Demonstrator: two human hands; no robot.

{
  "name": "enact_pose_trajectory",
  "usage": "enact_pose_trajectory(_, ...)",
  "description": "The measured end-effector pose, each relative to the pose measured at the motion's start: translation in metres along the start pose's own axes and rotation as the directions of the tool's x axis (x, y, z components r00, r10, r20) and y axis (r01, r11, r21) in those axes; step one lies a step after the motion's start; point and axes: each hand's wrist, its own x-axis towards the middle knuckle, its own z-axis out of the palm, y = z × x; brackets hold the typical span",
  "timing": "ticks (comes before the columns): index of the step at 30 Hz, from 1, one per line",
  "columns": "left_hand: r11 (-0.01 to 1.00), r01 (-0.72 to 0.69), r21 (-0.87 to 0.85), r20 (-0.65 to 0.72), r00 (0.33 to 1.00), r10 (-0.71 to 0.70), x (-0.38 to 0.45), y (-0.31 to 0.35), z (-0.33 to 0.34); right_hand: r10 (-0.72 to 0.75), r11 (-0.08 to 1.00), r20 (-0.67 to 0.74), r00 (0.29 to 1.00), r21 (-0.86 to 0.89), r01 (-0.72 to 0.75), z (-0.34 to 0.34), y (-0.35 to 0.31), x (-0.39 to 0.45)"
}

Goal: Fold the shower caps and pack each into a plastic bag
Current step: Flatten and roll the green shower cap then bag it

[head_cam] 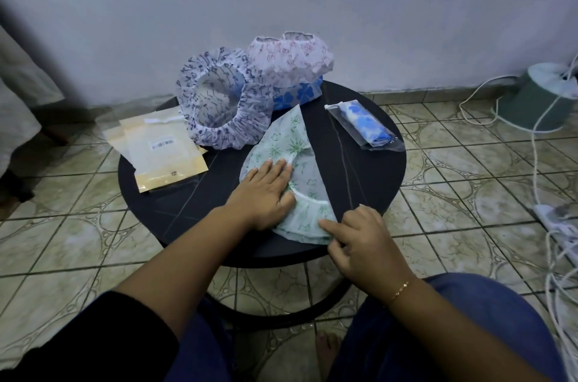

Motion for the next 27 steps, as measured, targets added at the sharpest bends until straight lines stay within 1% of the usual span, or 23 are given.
enact_pose_trajectory(3,1.000,0.000,-0.002,0.007,1.000,0.000,0.001,0.000,0.001,0.002,1.000,0.045,0.999,-0.003,-0.002,-0.005,0.001,0.000)
enact_pose_trajectory(5,1.000,-0.001,-0.003,0.005,1.000,0.001,0.001,-0.001,0.001,0.037,0.998,0.084,0.996,0.043,-0.041,-0.008,0.001,0.000)
enact_pose_trajectory(8,1.000,-0.001,0.003,0.005,1.000,0.001,0.002,-0.001,0.002,0.195,0.958,0.175,0.965,0.178,-0.226,-0.014,0.001,0.013)
enact_pose_trajectory(9,1.000,-0.001,0.008,0.002,1.000,0.001,0.002,0.000,0.003,0.240,0.934,0.226,0.944,0.209,-0.288,-0.016,0.001,0.021)
enact_pose_trajectory(10,1.000,0.002,0.012,-0.001,1.000,-0.002,0.002,0.000,0.003,0.262,0.926,0.256,0.931,0.206,-0.317,-0.017,-0.001,0.029)
enact_pose_trajectory(11,1.000,0.002,0.014,-0.002,1.000,-0.002,0.002,0.000,0.003,0.270,0.930,0.265,0.926,0.179,-0.322,-0.016,-0.002,0.039)
enact_pose_trajectory(14,1.000,-0.001,0.014,-0.003,1.000,0.001,0.001,0.001,0.004,0.272,0.950,0.206,0.940,0.100,-0.297,-0.006,-0.009,0.067)
enact_pose_trajectory(16,1.000,-0.002,-0.003,0.014,1.000,0.002,0.002,0.001,0.003,0.243,0.949,0.201,0.949,0.151,-0.275,0.007,-0.017,0.083)
enact_pose_trajectory(18,0.999,-0.005,-0.054,0.056,0.998,0.008,0.004,-0.001,-0.002,0.201,0.932,0.232,0.952,0.255,-0.259,0.020,-0.028,0.096)
enact_pose_trajectory(21,0.977,-0.004,-0.214,0.107,0.994,0.028,0.011,-0.009,-0.008,0.192,0.883,0.342,0.920,0.350,-0.314,0.030,-0.038,0.105)
enact_pose_trajectory(22,0.954,0.006,-0.300,0.118,0.993,0.031,0.012,-0.011,-0.011,0.200,0.875,0.377,0.904,0.348,-0.338,0.033,-0.038,0.107)
enact_pose_trajectory(23,0.904,0.033,-0.427,0.139,0.990,0.029,0.014,-0.015,-0.012,0.208,0.874,0.405,0.891,0.332,-0.355,0.036,-0.038,0.108)
enact_pose_trajectory(24,0.801,0.076,-0.593,0.167,0.986,0.030,0.014,-0.016,-0.014,0.216,0.880,0.436,0.873,0.301,-0.368,0.038,-0.037,0.109)
enact_pose_trajectory(25,0.653,0.131,-0.746,0.186,0.983,0.015,0.015,-0.019,-0.016,0.226,0.891,0.480,0.848,0.250,-0.379,0.040,-0.036,0.109)
enact_pose_trajectory(26,0.510,0.163,-0.845,0.176,0.984,-0.023,0.017,-0.023,-0.017,0.231,0.907,0.528,0.817,0.186,-0.377,0.041,-0.035,0.109)
enact_pose_trajectory(27,0.421,0.169,-0.891,0.145,0.985,-0.089,0.018,-0.027,-0.019,0.230,0.927,0.568,0.790,0.118,-0.355,0.041,-0.036,0.110)
